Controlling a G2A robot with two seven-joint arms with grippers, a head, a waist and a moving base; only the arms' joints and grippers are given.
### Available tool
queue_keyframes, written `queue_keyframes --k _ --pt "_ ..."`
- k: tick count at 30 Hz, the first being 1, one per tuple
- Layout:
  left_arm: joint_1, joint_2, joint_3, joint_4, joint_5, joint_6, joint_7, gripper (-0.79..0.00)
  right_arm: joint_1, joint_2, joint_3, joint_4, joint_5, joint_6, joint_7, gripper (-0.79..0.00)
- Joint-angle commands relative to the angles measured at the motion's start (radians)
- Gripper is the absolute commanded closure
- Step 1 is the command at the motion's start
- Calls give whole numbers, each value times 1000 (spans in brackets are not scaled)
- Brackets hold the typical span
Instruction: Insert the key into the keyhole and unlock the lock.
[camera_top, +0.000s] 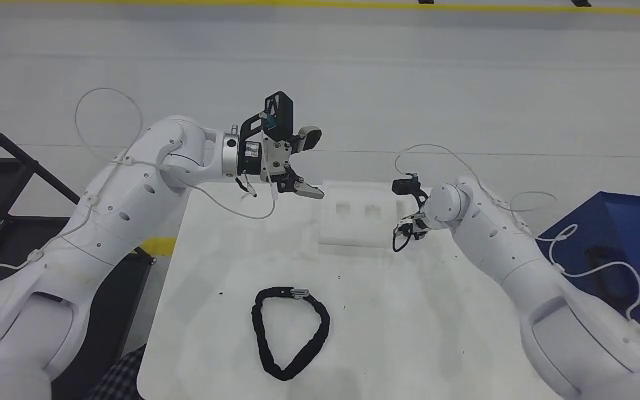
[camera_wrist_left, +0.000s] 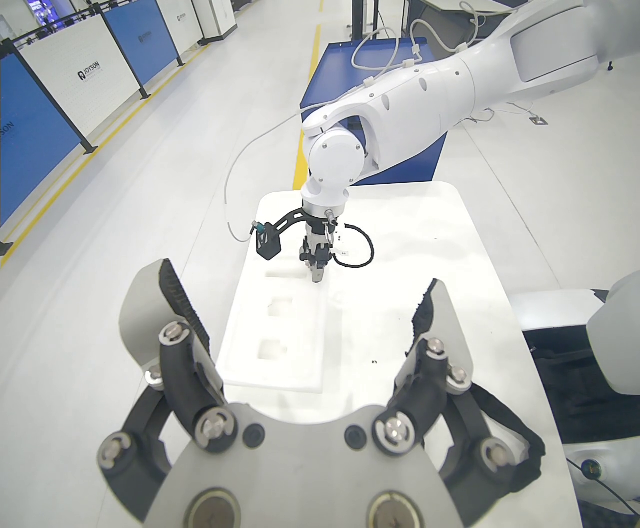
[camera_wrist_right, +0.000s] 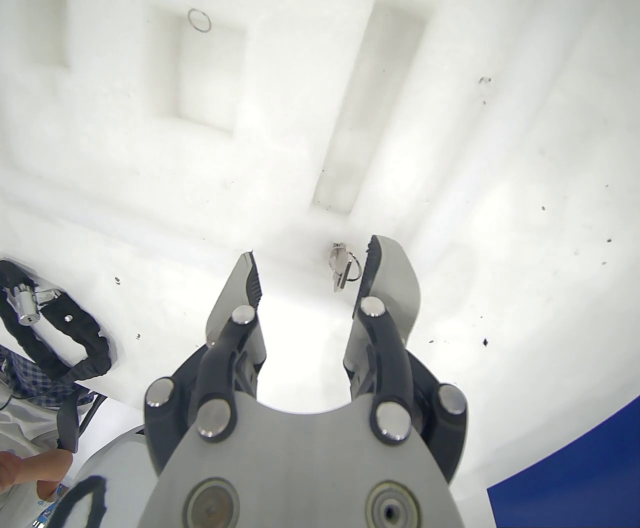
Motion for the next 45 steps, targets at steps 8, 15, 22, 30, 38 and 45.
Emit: queue_keyframes --k 8,15,22,30,38,45 --pt "0 0 0 0 0 0 0 -785 4 -19 -1 40 -19 34 -7 -231" --pt "0 0 0 0 0 0 0 -785 9 -35 0 74 -29 46 -18 0" --pt "0 0 0 0 0 0 0 -785 22 -42 5 73 -51 48 -26 0" --pt "0 0 0 0 0 0 0 -785 21 -18 36 -24 -98 74 -14 0" --pt "0 0 0 0 0 0 0 -785 -66 60 152 -245 -90 -12 6 0" --pt "0 0 0 0 0 0 0 -785 -251 161 354 -580 -90 -35 39 0"
